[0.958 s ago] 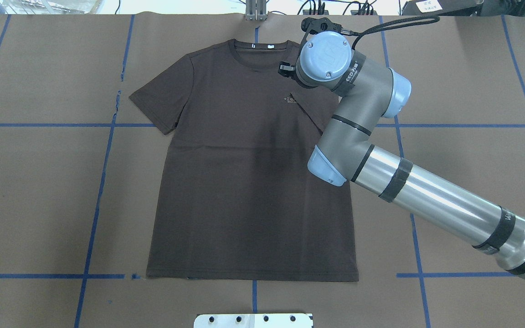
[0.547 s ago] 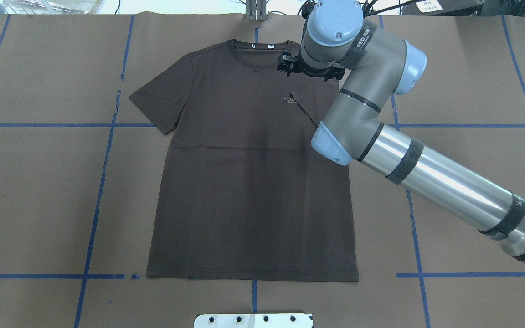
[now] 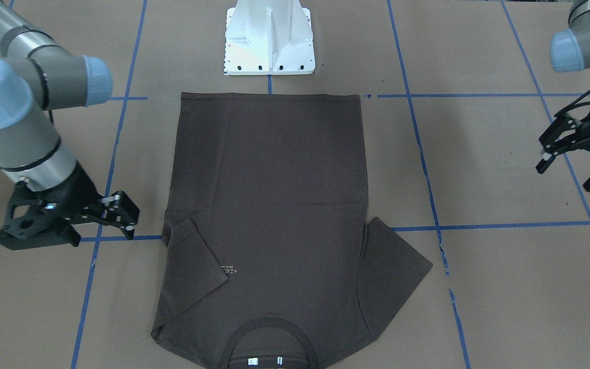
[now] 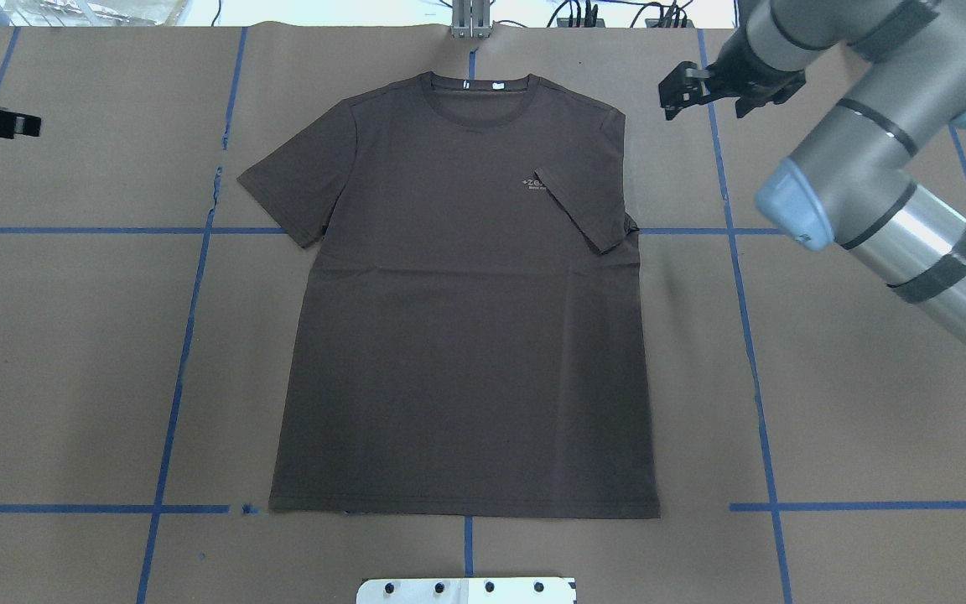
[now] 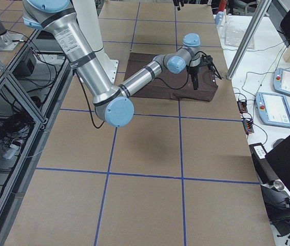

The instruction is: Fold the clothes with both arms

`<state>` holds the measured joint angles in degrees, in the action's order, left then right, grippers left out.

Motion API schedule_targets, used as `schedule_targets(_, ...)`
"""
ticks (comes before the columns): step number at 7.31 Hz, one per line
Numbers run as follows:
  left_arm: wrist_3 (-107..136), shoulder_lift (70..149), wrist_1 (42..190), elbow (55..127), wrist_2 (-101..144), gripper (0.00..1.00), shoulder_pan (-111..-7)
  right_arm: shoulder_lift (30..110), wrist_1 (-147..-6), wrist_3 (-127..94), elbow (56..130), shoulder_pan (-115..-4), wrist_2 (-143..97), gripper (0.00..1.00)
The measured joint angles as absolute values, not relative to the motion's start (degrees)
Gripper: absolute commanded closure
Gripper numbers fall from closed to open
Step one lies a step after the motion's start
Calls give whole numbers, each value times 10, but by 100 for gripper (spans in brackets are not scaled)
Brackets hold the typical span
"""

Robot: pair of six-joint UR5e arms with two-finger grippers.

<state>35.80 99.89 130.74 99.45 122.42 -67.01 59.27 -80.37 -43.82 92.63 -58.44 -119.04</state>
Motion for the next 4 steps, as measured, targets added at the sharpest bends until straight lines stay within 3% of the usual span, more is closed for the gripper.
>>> schedule_targets(4,547,1110,1355,860,1083,49,-546,642,-801,-398,959,-608,-1211,0)
